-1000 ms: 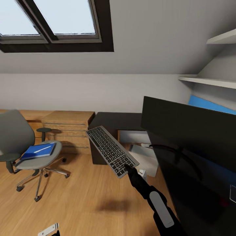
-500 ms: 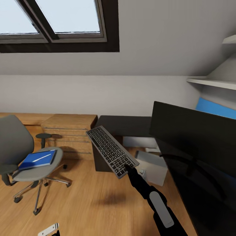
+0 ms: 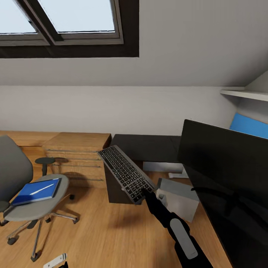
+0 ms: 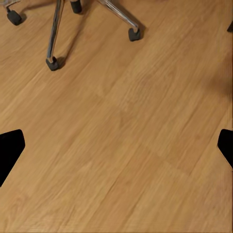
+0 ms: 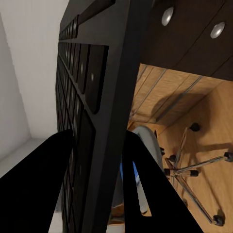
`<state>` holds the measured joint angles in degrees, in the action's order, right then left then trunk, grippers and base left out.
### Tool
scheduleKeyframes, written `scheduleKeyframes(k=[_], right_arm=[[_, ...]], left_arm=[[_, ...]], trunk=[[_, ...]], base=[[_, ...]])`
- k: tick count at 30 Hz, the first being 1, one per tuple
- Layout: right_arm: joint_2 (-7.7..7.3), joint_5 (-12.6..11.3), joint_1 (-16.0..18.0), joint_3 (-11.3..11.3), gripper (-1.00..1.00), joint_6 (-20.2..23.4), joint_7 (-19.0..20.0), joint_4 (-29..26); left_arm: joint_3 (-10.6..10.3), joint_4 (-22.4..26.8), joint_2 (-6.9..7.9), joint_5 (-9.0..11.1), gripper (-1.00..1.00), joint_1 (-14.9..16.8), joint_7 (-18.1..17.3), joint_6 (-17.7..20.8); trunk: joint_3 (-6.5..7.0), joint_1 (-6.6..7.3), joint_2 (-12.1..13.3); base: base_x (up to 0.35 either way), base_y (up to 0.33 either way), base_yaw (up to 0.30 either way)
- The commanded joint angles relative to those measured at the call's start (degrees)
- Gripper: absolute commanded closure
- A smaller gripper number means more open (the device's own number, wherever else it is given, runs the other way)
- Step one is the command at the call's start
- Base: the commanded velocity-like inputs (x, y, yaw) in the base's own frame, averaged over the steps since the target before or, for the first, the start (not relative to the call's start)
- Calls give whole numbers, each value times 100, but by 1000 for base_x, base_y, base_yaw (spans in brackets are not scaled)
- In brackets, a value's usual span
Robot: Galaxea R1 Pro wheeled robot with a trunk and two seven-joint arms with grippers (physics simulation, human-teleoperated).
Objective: In the bedroom, organize the workspace by keeping the computer under the desk, ensuring the monitor is on the desk, placing the keyboard on the desk next to the monitor, placing the mouse on the desk next to the keyboard, moving the folder from the swivel chair onto the desk next to the mouse, stacking the notebook on top of the folder with the pen on top of the notebook, and positioning the swivel chair next to the desk.
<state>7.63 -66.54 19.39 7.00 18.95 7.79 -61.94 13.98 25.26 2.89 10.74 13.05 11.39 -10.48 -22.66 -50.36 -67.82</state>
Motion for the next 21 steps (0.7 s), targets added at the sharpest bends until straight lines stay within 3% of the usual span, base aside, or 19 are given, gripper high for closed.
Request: scheduleKeyframes(k=[1,9,13,14,21], right_arm=[[2,-51,4,-6,100,24,2,7],[37,-29,4,-11,100,-116,-49,52],[49,-10,4,30,100,-1067,-196,130],[120,-32,4,186,100,-1863,-477,279],[227,-51,4,289,100,-2114,-539,547]], left_arm=[[-14,-3,1,60,-100,2,3,-24],[-17,-3,1,60,-100,2,3,-25],[-16,-3,1,60,-100,3,3,-27],[-16,-3,1,60,-100,4,3,-30],[-16,-3,-2,58,-100,4,3,-32]], trunk=[[-6,-3,-3],[-6,-3,-3],[-6,-3,-3],[-6,-3,-3],[-6,-3,-3]], base=[[325,3,0],[325,1,0],[325,0,0],[325,0,0],[325,0,0]])
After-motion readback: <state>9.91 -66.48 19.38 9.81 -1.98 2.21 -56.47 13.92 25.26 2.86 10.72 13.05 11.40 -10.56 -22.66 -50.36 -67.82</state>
